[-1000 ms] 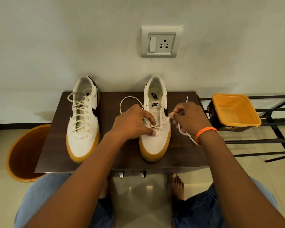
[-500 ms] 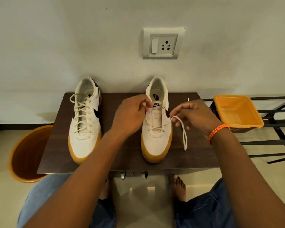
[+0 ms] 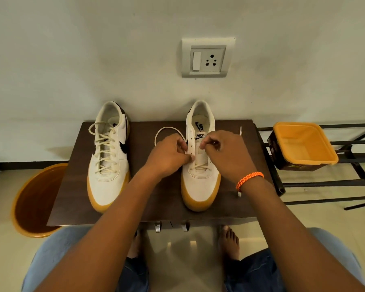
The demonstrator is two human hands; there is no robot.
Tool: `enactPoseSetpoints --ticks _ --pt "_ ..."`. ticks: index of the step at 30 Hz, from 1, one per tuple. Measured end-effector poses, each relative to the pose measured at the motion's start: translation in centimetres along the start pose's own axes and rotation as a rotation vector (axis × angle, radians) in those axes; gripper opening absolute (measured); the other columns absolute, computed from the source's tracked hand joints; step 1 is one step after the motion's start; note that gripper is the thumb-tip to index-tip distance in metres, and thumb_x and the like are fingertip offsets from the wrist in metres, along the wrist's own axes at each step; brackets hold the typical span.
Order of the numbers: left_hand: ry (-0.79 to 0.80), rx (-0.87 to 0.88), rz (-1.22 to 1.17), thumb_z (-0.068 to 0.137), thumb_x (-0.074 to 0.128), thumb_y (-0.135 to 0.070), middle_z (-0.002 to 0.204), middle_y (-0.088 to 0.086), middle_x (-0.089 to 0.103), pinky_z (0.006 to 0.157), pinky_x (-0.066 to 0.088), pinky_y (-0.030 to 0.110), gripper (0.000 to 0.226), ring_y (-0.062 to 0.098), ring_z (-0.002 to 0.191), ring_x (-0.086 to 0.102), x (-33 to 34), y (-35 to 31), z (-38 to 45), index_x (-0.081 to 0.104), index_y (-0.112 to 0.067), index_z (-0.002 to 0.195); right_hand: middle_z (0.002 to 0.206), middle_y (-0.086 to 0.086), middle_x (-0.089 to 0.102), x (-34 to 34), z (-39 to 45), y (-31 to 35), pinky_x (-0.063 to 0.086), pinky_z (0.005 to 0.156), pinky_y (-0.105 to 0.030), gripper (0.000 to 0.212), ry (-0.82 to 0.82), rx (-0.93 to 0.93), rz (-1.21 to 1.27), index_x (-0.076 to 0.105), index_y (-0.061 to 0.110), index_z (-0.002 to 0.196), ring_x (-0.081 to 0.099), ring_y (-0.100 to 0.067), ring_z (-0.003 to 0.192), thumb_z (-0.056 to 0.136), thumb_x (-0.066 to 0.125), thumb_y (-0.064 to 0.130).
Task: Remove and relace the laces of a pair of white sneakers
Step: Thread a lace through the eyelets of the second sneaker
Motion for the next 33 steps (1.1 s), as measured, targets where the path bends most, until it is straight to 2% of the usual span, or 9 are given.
enactPoseSetpoints --ticks 3,7,11,15,18,21,28,31,33 --pt "-0.151 0.027 -0.14 0.086 0.085 -0.017 0.09 -0.005 0.075 0.085 0.063 0.042 0.028 0.01 0.084 0.073 -0.6 -0.4 -0.2 0.066 -0.025 0.104 0.097 0.01 0.072 0.6 -0.1 0.3 0.056 0.08 -0.023 0.017 -0.007 0.004 0.052 0.077 0.024 0.092 0.066 -0.007 0.088 0.097 0.064 0.014" --pt "-0.27 0.188 -0.36 0.096 0.076 -0.014 0.091 -0.004 0.078 0.08 0.061 0.025 0.022 0.006 0.085 0.076 -1.6 -2.1 -0.8 0.064 -0.019 0.114 0.091 -0.004 0.076 0.6 -0.2 0.9 0.051 0.056 -0.018 0.022 0.054 0.124 0.316 0.079 0.018 0.1 0.068 -0.011 0.057 0.104 0.058 0.023" --pt "-0.144 0.375 -0.368 0.108 0.056 -0.011 0.082 0.002 0.076 0.083 0.063 0.031 0.023 0.015 0.081 0.076 -1.2 -4.3 -1.5 0.05 -0.019 0.129 0.088 -0.014 0.073 -0.3 -0.3 1.5 0.039 0.046 -0.025 0.061 0.197 0.321 0.641 0.07 0.002 0.09 0.053 -0.018 0.051 0.109 0.04 0.052" --pt "-0.052 0.452 -0.337 0.109 0.054 -0.008 0.078 0.007 0.072 0.076 0.062 0.031 0.033 0.023 0.073 0.073 -0.9 -4.9 -1.9 0.039 -0.019 0.136 0.084 -0.009 0.065 -0.8 -0.3 1.8 0.033 0.049 -0.025 0.046 0.316 0.326 1.062 0.069 0.006 0.109 0.049 -0.014 0.056 0.108 0.046 0.045" --pt "0.024 0.418 -0.4 0.108 0.053 -0.004 0.072 0.007 0.068 0.068 0.06 0.036 0.035 0.029 0.063 0.066 -1.1 -4.7 -1.9 0.036 -0.016 0.135 0.119 -0.01 0.07 -1.7 0.2 1.4 0.034 0.051 -0.02 0.04 0.299 0.275 1.353 0.062 0.004 0.133 0.045 -0.007 0.056 0.107 0.05 0.032" --pt "0.044 0.334 -0.385 0.109 0.053 -0.008 0.068 0.001 0.064 0.066 0.055 0.034 0.032 0.017 0.059 0.057 -1.6 -3.8 -1.6 0.037 -0.019 0.134 0.103 -0.002 0.065 -3.0 1.1 0.0 0.032 0.049 -0.018 0.034 0.183 0.256 1.555 0.059 0.008 0.133 0.037 -0.005 0.054 0.109 0.048 0.029" --pt "0.091 0.192 -0.178 0.104 0.065 -0.025 0.086 -0.005 0.077 0.06 0.052 0.025 0.015 -0.001 0.055 0.059 -2.0 -2.3 -1.0 0.078 -0.018 0.099 0.068 0.006 0.044 -5.3 1.6 -4.6 0.027 0.044 -0.02 0.034 -0.244 0.402 1.456 0.066 0.008 0.122 0.029 -0.006 0.046 0.111 0.041 0.027" --pt "0.219 0.135 -0.124 0.096 0.077 -0.024 0.079 -0.009 0.077 0.063 0.055 0.024 0.009 0.007 0.058 0.063 -1.6 -1.6 -1.1 0.082 -0.017 0.093 0.064 0.006 0.045 -5.7 1.3 -5.1 0.025 0.043 -0.021 0.029 -0.393 0.462 1.236 0.071 0.007 0.112 0.029 -0.007 0.045 0.109 0.045 0.02" --pt "0.147 0.165 -0.026 0.094 0.08 -0.026 0.08 -0.011 0.078 0.074 0.061 0.029 0.005 0.005 0.07 0.072 -1.3 -1.5 -0.8 0.083 -0.022 0.093 0.061 0.005 0.049 -5.5 1.2 -4.3 0.026 0.04 -0.021 0.028 -0.396 0.437 0.995 0.072 0.007 0.101 0.031 -0.007 0.043 0.106 0.046 0.015"
Point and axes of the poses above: each hand's wrist, its own z-axis towards the middle knuckle, its own x-axis out of the palm, y = z × x, the point moved 3 cm from there along z, towards the middle knuckle
